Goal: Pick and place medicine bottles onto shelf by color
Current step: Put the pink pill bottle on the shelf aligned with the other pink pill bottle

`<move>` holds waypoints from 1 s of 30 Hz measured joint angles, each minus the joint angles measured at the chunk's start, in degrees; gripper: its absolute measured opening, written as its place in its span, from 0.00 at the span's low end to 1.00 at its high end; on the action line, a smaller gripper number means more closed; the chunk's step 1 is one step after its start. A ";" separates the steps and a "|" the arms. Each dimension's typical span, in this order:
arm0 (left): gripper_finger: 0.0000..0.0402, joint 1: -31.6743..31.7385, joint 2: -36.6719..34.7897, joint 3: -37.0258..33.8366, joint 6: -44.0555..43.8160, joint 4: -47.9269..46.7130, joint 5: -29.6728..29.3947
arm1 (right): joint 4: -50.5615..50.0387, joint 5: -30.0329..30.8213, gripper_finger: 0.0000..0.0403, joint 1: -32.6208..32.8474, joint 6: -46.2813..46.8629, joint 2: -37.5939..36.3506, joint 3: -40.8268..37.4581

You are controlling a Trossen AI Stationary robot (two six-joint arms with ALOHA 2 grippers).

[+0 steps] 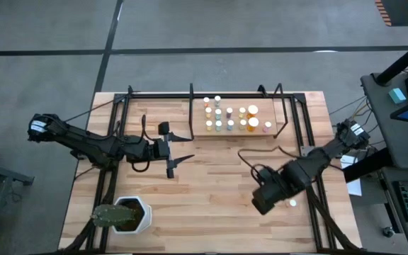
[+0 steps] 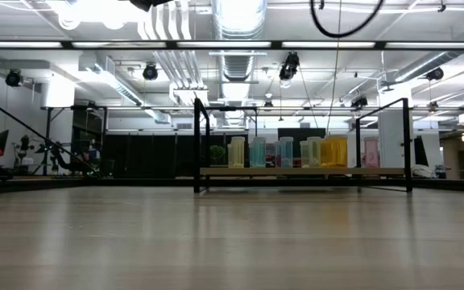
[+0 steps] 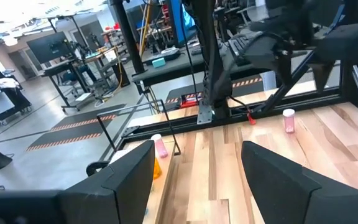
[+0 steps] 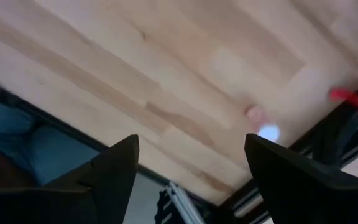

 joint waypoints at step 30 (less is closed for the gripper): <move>0.56 -0.02 0.00 -0.02 -0.04 -0.87 0.00 | 19.93 -8.90 0.69 10.57 15.62 -11.20 -36.62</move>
